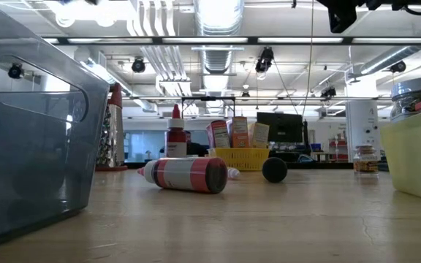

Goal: Pick & Place Kitchen Items
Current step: Put the black food coloring bottle into the black bin

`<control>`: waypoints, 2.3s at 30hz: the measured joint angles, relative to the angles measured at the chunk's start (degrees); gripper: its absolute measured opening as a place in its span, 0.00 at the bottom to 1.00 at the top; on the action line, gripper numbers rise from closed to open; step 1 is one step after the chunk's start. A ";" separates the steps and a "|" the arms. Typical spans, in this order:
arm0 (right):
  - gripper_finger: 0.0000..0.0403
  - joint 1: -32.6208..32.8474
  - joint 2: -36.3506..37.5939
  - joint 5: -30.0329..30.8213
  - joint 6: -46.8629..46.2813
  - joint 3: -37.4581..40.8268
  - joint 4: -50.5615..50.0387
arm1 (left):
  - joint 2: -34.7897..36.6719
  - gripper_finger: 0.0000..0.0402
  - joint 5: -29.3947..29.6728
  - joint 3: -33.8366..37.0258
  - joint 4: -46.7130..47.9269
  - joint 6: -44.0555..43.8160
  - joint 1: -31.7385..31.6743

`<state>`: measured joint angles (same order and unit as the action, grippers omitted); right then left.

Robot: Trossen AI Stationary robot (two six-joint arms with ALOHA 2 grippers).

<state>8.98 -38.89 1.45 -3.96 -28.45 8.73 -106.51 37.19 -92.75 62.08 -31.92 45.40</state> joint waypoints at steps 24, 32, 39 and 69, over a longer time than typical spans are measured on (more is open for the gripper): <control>0.68 -0.01 0.00 0.00 0.03 0.00 0.00 | 44.94 0.26 3.01 24.27 -34.65 27.10 -6.94; 0.74 -0.01 0.00 0.00 -0.04 0.00 0.00 | 55.55 0.26 10.14 31.48 -34.72 20.45 -6.96; 0.80 -0.01 0.00 0.00 0.06 0.00 0.00 | 59.32 0.26 13.98 40.48 -33.36 19.59 -9.91; 0.79 -0.01 0.00 0.00 0.06 0.00 0.00 | 61.78 0.26 13.74 50.90 -32.96 22.90 -10.81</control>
<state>8.97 -38.89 1.45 -3.90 -28.45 8.73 -44.73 50.93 -41.85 29.12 -9.02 34.59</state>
